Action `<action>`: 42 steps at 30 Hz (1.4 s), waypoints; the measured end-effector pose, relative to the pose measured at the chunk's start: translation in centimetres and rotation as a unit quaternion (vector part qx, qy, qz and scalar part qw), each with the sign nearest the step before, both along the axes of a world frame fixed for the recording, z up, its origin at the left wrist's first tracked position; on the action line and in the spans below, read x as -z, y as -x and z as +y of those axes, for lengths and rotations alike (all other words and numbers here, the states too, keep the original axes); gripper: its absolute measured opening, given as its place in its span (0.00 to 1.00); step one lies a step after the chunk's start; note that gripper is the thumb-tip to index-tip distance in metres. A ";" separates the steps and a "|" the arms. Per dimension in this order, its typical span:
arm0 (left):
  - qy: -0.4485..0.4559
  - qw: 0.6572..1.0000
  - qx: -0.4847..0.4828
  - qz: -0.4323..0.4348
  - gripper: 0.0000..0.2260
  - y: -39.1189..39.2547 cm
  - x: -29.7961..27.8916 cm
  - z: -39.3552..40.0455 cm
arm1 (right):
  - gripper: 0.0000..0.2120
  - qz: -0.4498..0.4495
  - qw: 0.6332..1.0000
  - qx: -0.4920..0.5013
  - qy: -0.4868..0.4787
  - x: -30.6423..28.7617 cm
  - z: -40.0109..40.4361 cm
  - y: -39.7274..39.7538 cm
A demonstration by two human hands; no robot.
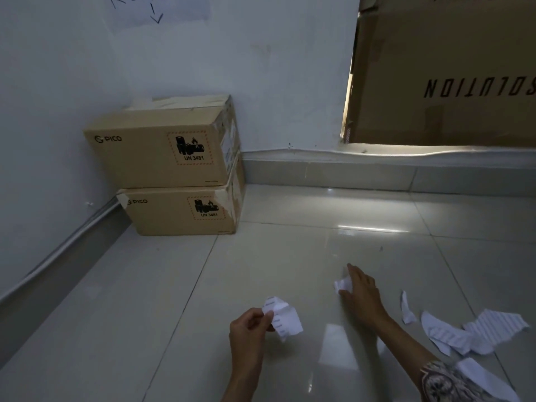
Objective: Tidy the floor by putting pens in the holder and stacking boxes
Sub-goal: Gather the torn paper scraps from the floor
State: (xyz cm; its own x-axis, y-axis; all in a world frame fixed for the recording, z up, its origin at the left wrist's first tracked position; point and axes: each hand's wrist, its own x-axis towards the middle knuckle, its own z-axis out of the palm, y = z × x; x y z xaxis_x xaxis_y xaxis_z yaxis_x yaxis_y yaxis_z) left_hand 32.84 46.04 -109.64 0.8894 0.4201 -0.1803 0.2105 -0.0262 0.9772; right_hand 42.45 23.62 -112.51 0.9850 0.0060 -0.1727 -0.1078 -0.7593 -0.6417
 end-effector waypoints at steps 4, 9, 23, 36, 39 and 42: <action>0.022 1.000 -0.010 0.018 0.09 0.0 -0.1 0.5 | 0.32 -0.003 1.000 -0.026 0.016 0.2 0.9 -0.2; 0.035 0.999 0.005 0.027 0.08 0.7 -1.0 0.6 | 0.02 -0.055 0.993 0.067 -0.086 0.2 1.2 0.3; 0.055 0.997 0.056 -0.019 0.07 4.0 -8.2 -1.2 | 0.02 0.001 0.818 0.168 -0.550 -11.4 2.8 9.3; -0.022 0.934 0.336 -0.122 0.06 5.1 -21.1 -10.4 | 0.02 -0.123 0.787 0.214 -0.565 -21.7 -4.7 20.8; -0.013 0.906 0.400 -0.135 0.03 6.6 -23.0 -14.1 | 0.03 -0.189 0.790 0.248 -0.527 -23.5 -7.0 24.2; 0.006 0.875 0.467 -0.127 0.05 9.0 -24.2 -18.8 | 0.05 -0.260 0.784 0.306 -0.474 -25.1 -9.6 28.2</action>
